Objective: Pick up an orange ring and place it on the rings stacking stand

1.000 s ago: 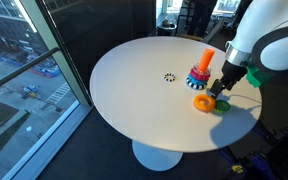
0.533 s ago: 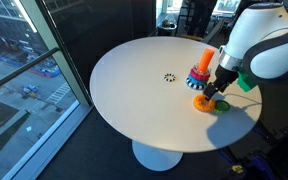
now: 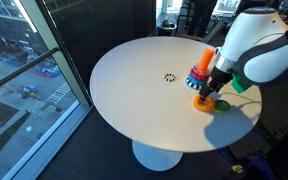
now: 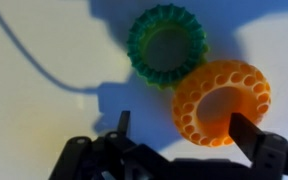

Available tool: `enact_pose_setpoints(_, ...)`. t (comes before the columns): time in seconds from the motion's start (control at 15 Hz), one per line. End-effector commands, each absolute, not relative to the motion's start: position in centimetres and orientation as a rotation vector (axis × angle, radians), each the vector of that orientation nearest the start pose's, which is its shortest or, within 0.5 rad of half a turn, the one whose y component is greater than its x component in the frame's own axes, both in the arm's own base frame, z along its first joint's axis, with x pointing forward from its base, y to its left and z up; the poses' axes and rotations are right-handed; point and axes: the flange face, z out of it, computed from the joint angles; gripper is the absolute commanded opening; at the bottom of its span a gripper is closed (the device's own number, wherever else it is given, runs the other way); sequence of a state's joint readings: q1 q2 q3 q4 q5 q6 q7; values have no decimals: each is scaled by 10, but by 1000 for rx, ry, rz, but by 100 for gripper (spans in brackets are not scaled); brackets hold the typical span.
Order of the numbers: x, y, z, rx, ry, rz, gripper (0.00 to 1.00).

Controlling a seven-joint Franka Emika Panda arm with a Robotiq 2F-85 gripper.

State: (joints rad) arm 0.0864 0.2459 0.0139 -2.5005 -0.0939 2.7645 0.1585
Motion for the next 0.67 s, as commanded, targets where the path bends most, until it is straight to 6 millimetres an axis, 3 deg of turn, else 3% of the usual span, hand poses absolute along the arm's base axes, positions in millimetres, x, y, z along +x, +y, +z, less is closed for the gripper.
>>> enact_pose_setpoints(0.0, 476, 52, 190, -3178, -18, -57, 97)
enact_pose_setpoints(0.13, 477, 51, 189, -3179, -12, -46, 90)
enact_pose_setpoints(0.47, 478, 49, 187, -3178, -3, -14, 88)
enact_pose_setpoints(0.53, 478, 49, 187, -3178, -1, -8, 78)
enact_pose_setpoints(0.6, 478, 49, 187, -3177, 0, -5, 77)
